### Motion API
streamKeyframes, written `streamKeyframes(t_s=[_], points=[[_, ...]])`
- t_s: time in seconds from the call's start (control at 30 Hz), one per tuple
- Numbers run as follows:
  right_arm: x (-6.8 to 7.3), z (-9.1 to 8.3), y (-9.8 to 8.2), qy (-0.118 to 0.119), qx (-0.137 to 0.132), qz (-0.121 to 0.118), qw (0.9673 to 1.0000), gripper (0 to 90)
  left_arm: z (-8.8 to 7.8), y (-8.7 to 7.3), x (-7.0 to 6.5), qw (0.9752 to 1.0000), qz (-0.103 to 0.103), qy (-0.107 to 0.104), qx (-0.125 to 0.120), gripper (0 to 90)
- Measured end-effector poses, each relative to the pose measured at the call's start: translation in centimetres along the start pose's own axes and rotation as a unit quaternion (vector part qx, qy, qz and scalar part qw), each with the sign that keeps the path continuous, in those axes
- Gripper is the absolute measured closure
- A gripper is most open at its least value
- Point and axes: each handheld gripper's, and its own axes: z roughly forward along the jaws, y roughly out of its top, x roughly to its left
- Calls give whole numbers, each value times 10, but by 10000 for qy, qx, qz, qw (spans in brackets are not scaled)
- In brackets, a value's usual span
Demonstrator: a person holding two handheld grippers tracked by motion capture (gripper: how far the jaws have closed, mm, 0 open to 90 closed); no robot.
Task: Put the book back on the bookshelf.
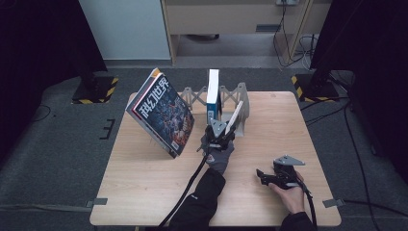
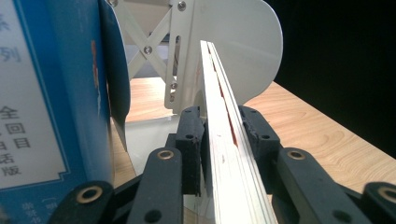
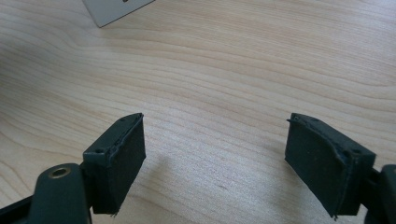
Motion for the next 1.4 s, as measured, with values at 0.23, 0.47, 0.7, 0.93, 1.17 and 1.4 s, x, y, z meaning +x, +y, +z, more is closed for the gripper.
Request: streamKeyframes(t_s=[0.23, 0.47, 0.7, 0.93, 1.17, 1.4], points=[[0, 0, 0, 5, 11, -9, 10000, 204, -7, -13, 3, 9997, 118, -61, 221, 636], [1, 1, 0, 5, 41, -18, 10000, 205, -13, -21, 5, 9991, -72, -72, 411, 674], [1, 1, 0, 12, 44, -47, 10000, 206, -13, -20, 3, 9991, -38, 162, 382, 739], [1, 1, 0, 22, 38, -15, 10000, 209, -13, -5, 7, 9993, -306, 144, 174, 744], [1, 1, 0, 18, 14, 14, 10000, 212, -6, 13, -1, 9995, -137, 273, 46, 744], [1, 1, 1, 32, -11, 1, 10000, 215, 9, 20, -7, 9990, -84, 436, 28, 743]])
